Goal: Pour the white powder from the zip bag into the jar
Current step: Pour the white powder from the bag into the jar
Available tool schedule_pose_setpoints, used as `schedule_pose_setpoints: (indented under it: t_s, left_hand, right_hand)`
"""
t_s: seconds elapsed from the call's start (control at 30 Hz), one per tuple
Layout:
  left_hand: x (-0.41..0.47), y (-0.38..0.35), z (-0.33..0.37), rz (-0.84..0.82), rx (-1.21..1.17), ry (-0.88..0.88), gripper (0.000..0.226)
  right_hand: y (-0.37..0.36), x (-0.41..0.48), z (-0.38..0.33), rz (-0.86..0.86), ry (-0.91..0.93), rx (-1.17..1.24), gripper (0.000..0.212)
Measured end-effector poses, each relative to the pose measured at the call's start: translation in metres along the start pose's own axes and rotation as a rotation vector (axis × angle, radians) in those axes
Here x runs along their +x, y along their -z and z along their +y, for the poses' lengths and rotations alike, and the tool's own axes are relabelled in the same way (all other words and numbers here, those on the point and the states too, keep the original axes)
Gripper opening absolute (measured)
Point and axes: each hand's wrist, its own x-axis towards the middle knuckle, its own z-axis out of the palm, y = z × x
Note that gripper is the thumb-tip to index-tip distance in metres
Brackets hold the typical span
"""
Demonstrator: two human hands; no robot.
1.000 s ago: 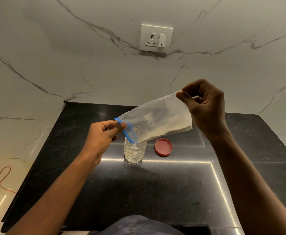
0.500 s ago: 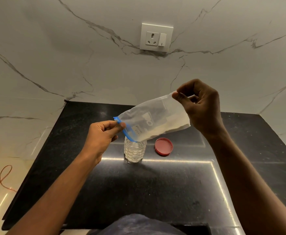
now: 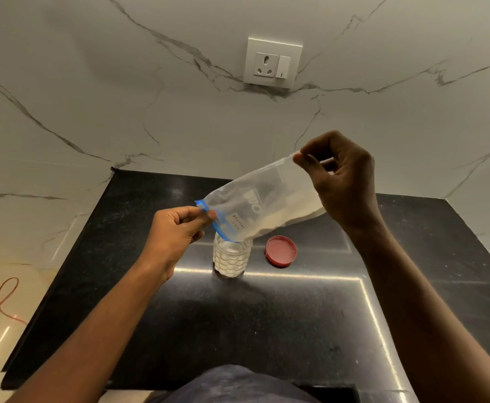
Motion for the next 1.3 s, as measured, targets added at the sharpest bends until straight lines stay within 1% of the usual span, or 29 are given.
schedule_pose_setpoints:
  t_s: [0.07, 0.13, 0.23, 0.33, 0.4, 0.43, 0.53, 0.63, 0.73, 0.83, 0.93, 1.03, 1.1, 1.13, 1.23, 1.3]
  left_hand:
    - [0.0001, 0.0, -0.0003, -0.002, -0.002, 0.006, 0.012]
    - [0.0002, 0.0003, 0.0006, 0.004, -0.013, 0.004, 0.015]
    - [-0.0007, 0.0012, 0.0004, -0.004, -0.022, 0.005, 0.02]
    - [0.0017, 0.001, 0.0019, -0.001, -0.026, 0.003, 0.014]
    - [0.003, 0.0001, 0.0024, -0.01, -0.027, 0.006, 0.012]
    - [0.0028, -0.0003, 0.0025, -0.009, -0.025, 0.009, 0.013]
    - [0.003, -0.0008, 0.0033, 0.009, -0.023, 0.011, 0.013]
    - [0.002, 0.0007, 0.0016, -0.002, -0.028, 0.02, 0.011]
    - [0.0024, 0.0007, 0.0023, 0.004, -0.033, 0.018, 0.012]
    - [0.0023, 0.0009, 0.0003, -0.004, -0.032, 0.031, 0.013]
    - [0.0041, 0.0031, -0.0007, 0.008, -0.04, 0.029, 0.015]
    - [0.0046, 0.0055, -0.0043, -0.001, -0.035, 0.032, 0.012]
    - [0.0044, 0.0055, -0.0041, 0.003, -0.034, 0.032, 0.012]
    - [0.0042, 0.005, -0.004, -0.001, -0.036, 0.029, 0.013]
    - [0.001, 0.0025, -0.0037, -0.021, -0.038, 0.028, 0.02]
    - [-0.0001, 0.0015, -0.0023, -0.013, -0.04, 0.026, 0.024]
  right_hand:
    - [-0.0015, -0.0012, -0.0005, -0.009, 0.008, -0.008, 0.009]
    - [-0.0017, -0.001, 0.0, 0.024, -0.006, 0.013, 0.009]
    - [-0.0022, -0.001, -0.0003, 0.003, -0.009, 0.004, 0.009]
    - [-0.003, -0.0006, -0.0011, 0.048, -0.023, 0.03, 0.009]
    - [-0.0043, -0.0002, -0.002, 0.013, -0.015, 0.025, 0.008]
    - [-0.0048, -0.0006, -0.0022, 0.004, -0.012, 0.021, 0.008]
    - [-0.0033, -0.0007, -0.0006, 0.055, -0.033, 0.046, 0.009]
    - [-0.0031, -0.0014, -0.0001, 0.009, -0.017, 0.028, 0.009]
    - [-0.0054, -0.002, -0.0015, 0.056, -0.025, 0.053, 0.009]
    - [-0.0088, -0.003, -0.0038, -0.014, 0.005, 0.032, 0.008]
    - [-0.0074, -0.0025, -0.0026, 0.039, -0.018, 0.044, 0.008]
    - [-0.0044, -0.003, -0.0006, -0.005, -0.002, 0.014, 0.007]
    - [-0.0035, -0.0043, 0.0003, 0.024, -0.009, 0.021, 0.008]
    - [-0.0031, -0.0044, 0.0008, 0.037, -0.013, 0.028, 0.009]
    - [-0.0022, -0.0049, 0.001, 0.001, 0.001, 0.005, 0.008]
    - [-0.0016, -0.0051, 0.0007, 0.042, -0.019, 0.017, 0.009]
